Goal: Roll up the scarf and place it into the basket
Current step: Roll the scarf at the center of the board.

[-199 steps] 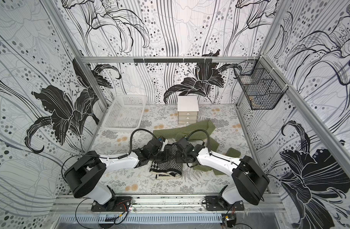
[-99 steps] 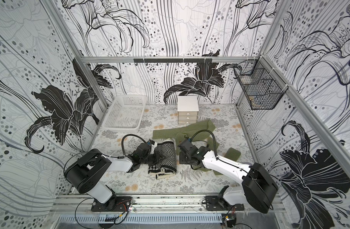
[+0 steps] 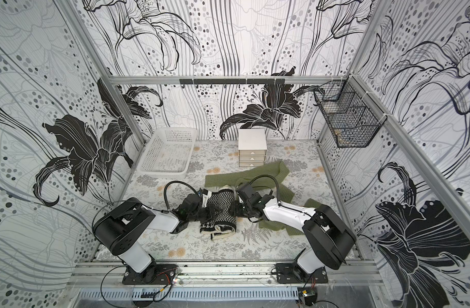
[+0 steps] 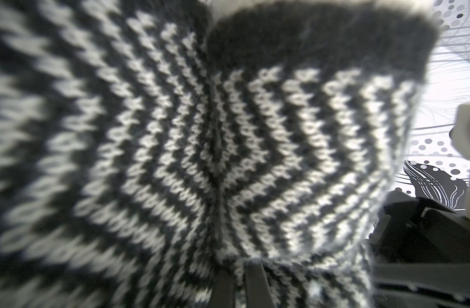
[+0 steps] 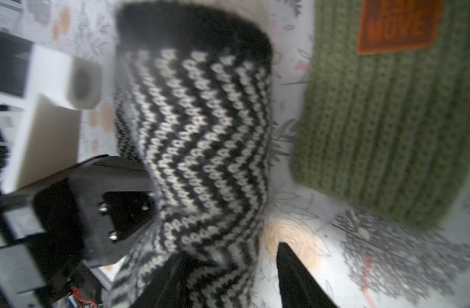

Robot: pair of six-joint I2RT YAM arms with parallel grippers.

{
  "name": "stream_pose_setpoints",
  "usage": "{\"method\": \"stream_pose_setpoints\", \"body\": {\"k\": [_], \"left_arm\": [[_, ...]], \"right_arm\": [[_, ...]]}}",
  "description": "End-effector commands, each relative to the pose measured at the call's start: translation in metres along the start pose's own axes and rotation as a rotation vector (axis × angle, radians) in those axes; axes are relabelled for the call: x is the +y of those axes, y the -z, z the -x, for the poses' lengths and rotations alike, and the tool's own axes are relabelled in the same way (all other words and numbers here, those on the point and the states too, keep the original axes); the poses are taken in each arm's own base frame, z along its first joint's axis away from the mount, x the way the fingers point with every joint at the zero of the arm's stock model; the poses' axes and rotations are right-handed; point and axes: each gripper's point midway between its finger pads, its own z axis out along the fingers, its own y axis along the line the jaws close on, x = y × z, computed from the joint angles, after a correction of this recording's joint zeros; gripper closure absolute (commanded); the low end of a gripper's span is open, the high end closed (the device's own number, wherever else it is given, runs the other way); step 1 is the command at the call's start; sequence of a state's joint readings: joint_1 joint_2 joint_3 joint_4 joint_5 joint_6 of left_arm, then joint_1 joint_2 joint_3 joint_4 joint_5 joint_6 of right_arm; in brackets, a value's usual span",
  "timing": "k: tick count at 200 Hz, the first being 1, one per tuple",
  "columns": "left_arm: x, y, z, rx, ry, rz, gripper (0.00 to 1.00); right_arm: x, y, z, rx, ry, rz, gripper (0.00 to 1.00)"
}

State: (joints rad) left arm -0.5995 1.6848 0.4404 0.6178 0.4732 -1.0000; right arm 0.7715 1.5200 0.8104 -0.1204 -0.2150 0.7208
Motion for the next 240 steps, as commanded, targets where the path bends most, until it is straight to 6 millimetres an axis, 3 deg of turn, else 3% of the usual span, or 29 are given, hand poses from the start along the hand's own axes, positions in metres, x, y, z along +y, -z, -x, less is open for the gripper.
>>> {"method": "stream_pose_setpoints", "body": {"k": [1,42,54,69,85,104,108,117,126,135,159,179,240], "left_arm": [[0.041,0.000,-0.024,0.070,0.043,0.129,1.00],[0.037,-0.003,-0.023,0.066,0.055,0.102,1.00],[0.035,-0.004,-0.022,0.069,0.049,0.102,1.00],[0.034,-0.005,-0.020,0.073,0.042,0.111,1.00],[0.031,-0.004,-0.018,0.068,0.038,0.108,0.98],[0.025,-0.001,-0.015,0.064,0.036,0.105,0.81],[0.023,0.000,-0.014,0.060,0.032,0.105,0.74],[0.018,0.004,-0.011,0.056,0.025,0.112,0.46],[0.013,0.008,-0.008,0.045,0.012,0.116,0.24],[0.008,0.014,-0.004,0.031,0.005,0.123,0.11],[-0.006,0.030,0.005,-0.012,-0.027,0.133,0.05],[-0.018,0.036,0.010,-0.029,-0.040,0.110,0.05],[-0.053,0.018,0.028,-0.051,-0.032,0.012,0.07]], "right_arm": [[0.029,-0.010,0.008,-0.018,-0.001,0.173,0.44],[0.037,-0.030,0.006,0.012,-0.054,0.265,0.46],[0.034,-0.031,0.004,0.016,-0.059,0.255,0.65],[0.029,-0.028,0.003,0.011,-0.054,0.223,1.00],[0.024,-0.018,0.004,-0.004,-0.038,0.179,1.00],[0.008,0.002,0.001,0.009,0.015,0.024,1.00],[0.003,0.007,0.000,0.013,0.037,-0.023,1.00],[-0.007,0.018,-0.002,0.037,0.067,-0.120,1.00],[-0.014,0.028,-0.005,0.065,0.097,-0.201,1.00],[-0.024,0.037,-0.008,0.084,0.120,-0.286,1.00],[-0.031,0.045,-0.016,0.124,0.155,-0.377,1.00],[-0.022,0.043,-0.019,0.116,0.177,-0.373,1.00],[-0.004,0.031,-0.023,0.075,0.224,-0.393,1.00]]}}
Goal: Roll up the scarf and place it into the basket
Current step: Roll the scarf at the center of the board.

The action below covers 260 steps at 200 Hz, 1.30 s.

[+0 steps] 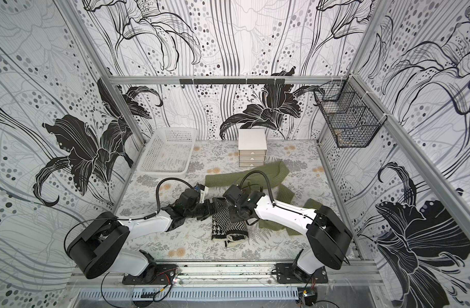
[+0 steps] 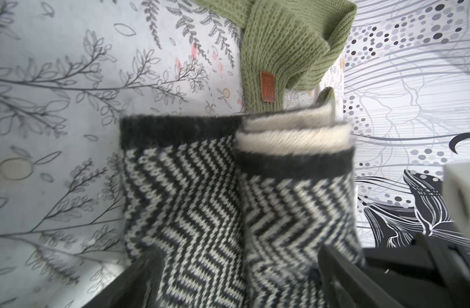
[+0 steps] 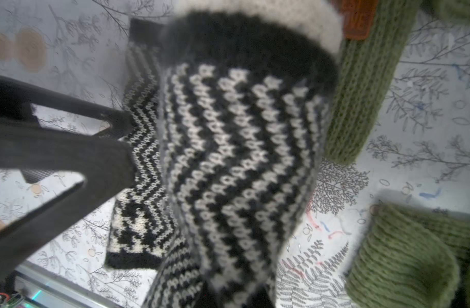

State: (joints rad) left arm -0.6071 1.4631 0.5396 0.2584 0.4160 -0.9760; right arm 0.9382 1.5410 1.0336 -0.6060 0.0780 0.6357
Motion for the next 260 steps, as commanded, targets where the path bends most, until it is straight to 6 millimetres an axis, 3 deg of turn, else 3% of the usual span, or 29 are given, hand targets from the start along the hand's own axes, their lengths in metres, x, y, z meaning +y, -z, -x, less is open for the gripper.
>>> {"method": "stream_pose_setpoints", "body": {"k": [1,39,68,78,94,100,114,123,131,148,177,209,231,260], "left_arm": [[-0.021,-0.009,0.012,-0.028,-0.017,-0.049,0.07],[-0.039,-0.023,0.005,0.002,-0.014,-0.086,0.12],[-0.043,-0.034,-0.002,0.030,-0.009,-0.086,0.26],[-0.045,-0.037,-0.003,0.033,-0.003,-0.097,0.41],[-0.043,-0.041,-0.003,0.034,0.011,-0.096,0.91],[-0.041,-0.043,-0.003,0.036,0.016,-0.089,1.00],[-0.034,-0.047,-0.004,0.036,0.024,-0.078,1.00],[-0.029,-0.049,-0.006,0.033,0.032,-0.072,1.00],[-0.022,-0.051,-0.007,0.034,0.037,-0.064,1.00],[-0.009,-0.054,-0.009,0.035,0.053,-0.061,1.00],[0.014,-0.053,-0.011,0.035,0.082,-0.088,1.00],[0.015,-0.054,-0.015,0.040,0.073,-0.119,1.00],[0.017,-0.053,-0.016,0.035,0.078,-0.129,1.00],[0.026,-0.050,-0.020,0.030,0.081,-0.102,1.00]], "right_arm": [[0.000,0.002,0.003,-0.020,0.008,-0.049,1.00],[-0.007,0.001,0.005,-0.045,0.014,-0.113,1.00],[-0.006,0.002,0.010,-0.077,0.009,-0.112,1.00],[-0.007,0.002,0.011,-0.081,0.010,-0.117,1.00],[-0.005,0.001,0.010,-0.081,0.004,-0.105,1.00],[-0.005,0.001,0.009,-0.082,-0.001,-0.100,1.00],[-0.007,0.005,0.007,-0.082,-0.008,-0.096,1.00],[-0.010,0.008,0.006,-0.087,-0.013,-0.099,0.87],[-0.015,0.014,0.005,-0.095,-0.022,-0.101,0.70],[-0.030,0.024,0.002,-0.097,-0.044,-0.111,0.56],[-0.062,0.038,-0.004,-0.094,-0.084,-0.166,0.50],[-0.093,0.042,-0.003,-0.085,-0.122,-0.205,0.47],[-0.088,0.031,0.002,-0.054,-0.100,-0.191,0.45],[-0.050,0.010,0.011,-0.034,-0.108,-0.006,0.43]]}}
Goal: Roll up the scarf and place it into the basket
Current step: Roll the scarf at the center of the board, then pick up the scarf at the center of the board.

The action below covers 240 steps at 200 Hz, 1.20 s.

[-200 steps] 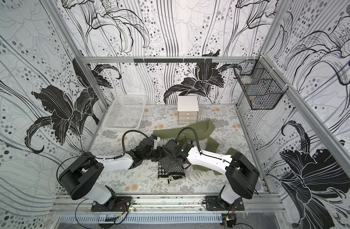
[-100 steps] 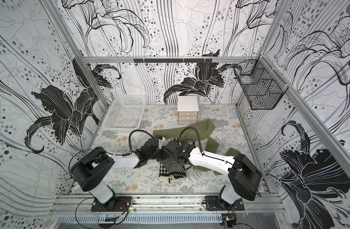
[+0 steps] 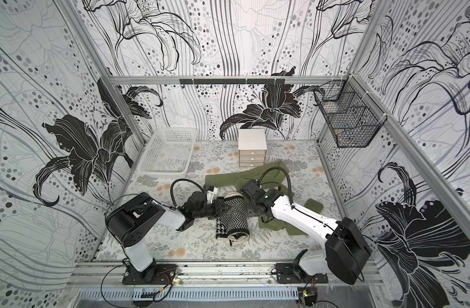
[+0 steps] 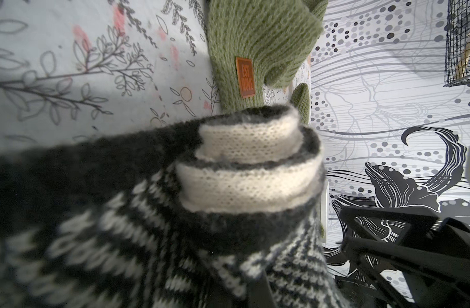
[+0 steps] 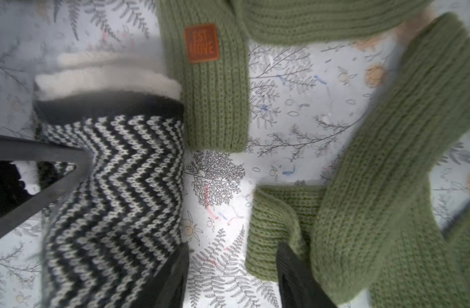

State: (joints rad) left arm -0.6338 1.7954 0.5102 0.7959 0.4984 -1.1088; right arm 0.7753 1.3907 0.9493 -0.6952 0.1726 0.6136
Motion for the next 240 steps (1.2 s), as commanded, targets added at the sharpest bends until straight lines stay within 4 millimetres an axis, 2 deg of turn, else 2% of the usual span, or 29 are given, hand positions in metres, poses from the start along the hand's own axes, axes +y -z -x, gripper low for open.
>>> {"method": "stream_pose_setpoints", "body": {"k": [1,22,37,113,115,127,169,185,211,214,219,228,235,240], "left_arm": [[0.031,0.005,-0.012,0.014,0.032,0.088,1.00],[0.039,0.011,-0.016,0.008,0.038,0.109,1.00],[0.045,0.014,-0.018,0.001,0.043,0.126,1.00],[0.065,0.027,-0.029,-0.027,0.098,0.141,1.00],[0.065,0.027,-0.029,-0.028,0.101,0.139,1.00],[0.066,0.027,-0.030,-0.030,0.106,0.135,1.00],[0.064,0.026,-0.030,-0.027,0.100,0.127,1.00],[0.062,0.025,-0.031,-0.024,0.097,0.122,1.00],[0.058,0.027,-0.030,-0.021,0.093,0.111,1.00],[0.057,0.027,-0.029,-0.021,0.093,0.109,1.00],[0.055,0.030,-0.027,-0.026,0.094,0.103,0.99],[0.050,0.035,-0.021,-0.033,0.096,0.090,0.84],[0.047,0.042,-0.015,-0.046,0.097,0.083,0.62],[0.044,0.048,-0.010,-0.059,0.096,0.079,0.43]], "right_arm": [[0.033,-0.010,0.001,0.029,0.015,0.150,0.43],[0.062,-0.021,-0.004,0.048,-0.026,0.312,0.42],[0.074,-0.030,-0.007,0.053,-0.067,0.394,0.41],[0.115,-0.070,-0.020,0.136,-0.190,0.637,0.31],[0.114,-0.077,-0.025,0.155,-0.196,0.628,0.31],[0.122,-0.085,-0.027,0.184,-0.208,0.661,0.28],[0.142,-0.095,-0.031,0.215,-0.176,0.686,0.28],[0.152,-0.095,-0.031,0.223,-0.151,0.690,0.40],[0.168,-0.089,-0.033,0.242,-0.084,0.680,0.96],[0.170,-0.087,-0.032,0.241,-0.076,0.678,1.00],[0.171,-0.085,-0.031,0.237,-0.064,0.671,1.00],[0.173,-0.079,-0.027,0.227,-0.039,0.665,1.00],[0.174,-0.072,-0.022,0.216,-0.018,0.661,1.00],[0.176,-0.066,-0.017,0.203,-0.001,0.663,1.00]]}}
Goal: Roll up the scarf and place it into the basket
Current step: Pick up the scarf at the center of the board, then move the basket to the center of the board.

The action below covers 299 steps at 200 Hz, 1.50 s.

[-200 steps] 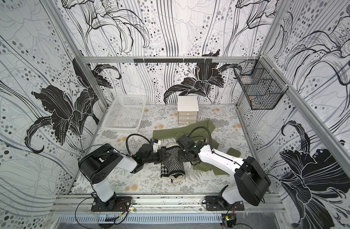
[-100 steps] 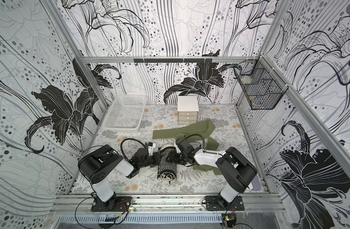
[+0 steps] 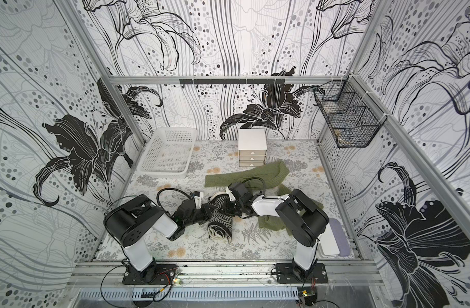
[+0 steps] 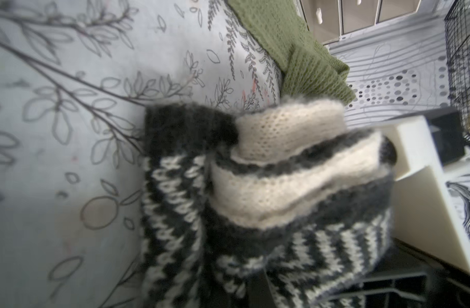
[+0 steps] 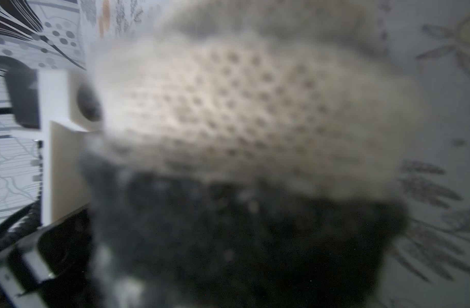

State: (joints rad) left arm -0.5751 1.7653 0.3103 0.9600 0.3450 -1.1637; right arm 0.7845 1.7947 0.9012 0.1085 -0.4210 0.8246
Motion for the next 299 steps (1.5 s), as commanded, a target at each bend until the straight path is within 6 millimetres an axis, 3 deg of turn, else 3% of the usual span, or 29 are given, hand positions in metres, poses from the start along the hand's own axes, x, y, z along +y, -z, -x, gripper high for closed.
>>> {"method": "stream_pose_setpoints", "body": {"k": [1,14,16,27,46,63,99,124,131,153,167,196,216,242,263,299], "left_arm": [[-0.001,0.014,-0.020,0.127,0.009,0.005,0.40],[-0.002,0.032,-0.005,0.095,0.006,0.042,0.02],[-0.005,0.035,-0.002,0.087,0.000,0.046,0.00],[-0.011,0.056,0.008,0.057,-0.047,0.130,0.01],[-0.038,0.108,0.042,-0.088,-0.161,0.264,0.01],[-0.050,0.154,0.070,-0.169,-0.175,0.355,0.01],[-0.049,0.207,0.115,-0.300,-0.160,0.527,0.01],[-0.034,0.228,0.157,-0.359,-0.078,0.618,0.01],[-0.031,0.236,0.167,-0.392,-0.052,0.628,0.01],[-0.021,0.258,0.193,-0.467,-0.004,0.652,0.01],[-0.010,0.256,0.206,-0.440,0.017,0.678,0.01],[0.003,0.248,0.231,-0.446,0.097,0.629,0.01],[0.017,0.250,0.249,-0.484,0.160,0.700,0.01],[0.044,0.226,0.267,-0.469,0.288,0.718,0.01],[0.057,0.210,0.287,-0.550,0.333,0.666,0.01],[0.087,0.181,0.310,-0.519,0.393,0.704,0.01]], "right_arm": [[0.017,-0.010,-0.031,0.119,0.113,-0.031,1.00],[0.036,0.001,-0.020,0.110,0.171,-0.027,1.00],[0.040,0.003,-0.018,0.107,0.182,-0.024,1.00],[0.061,0.012,-0.005,0.099,0.239,-0.013,1.00],[0.097,0.024,0.021,0.088,0.314,0.028,1.00],[0.133,0.031,0.052,0.067,0.365,0.100,1.00],[0.208,0.031,0.126,0.011,0.466,0.238,1.00],[0.231,0.021,0.173,-0.031,0.466,0.295,1.00],[0.224,0.011,0.185,-0.040,0.445,0.298,1.00],[0.231,0.017,0.235,-0.148,0.382,0.443,1.00],[0.223,0.018,0.254,-0.195,0.348,0.458,1.00],[0.215,0.025,0.259,-0.222,0.368,0.408,1.00],[0.216,0.035,0.254,-0.223,0.388,0.382,1.00],[0.220,0.055,0.247,-0.244,0.430,0.365,1.00],[0.221,0.070,0.237,-0.251,0.454,0.355,1.00],[0.223,0.089,0.224,-0.258,0.476,0.375,1.00]]}}
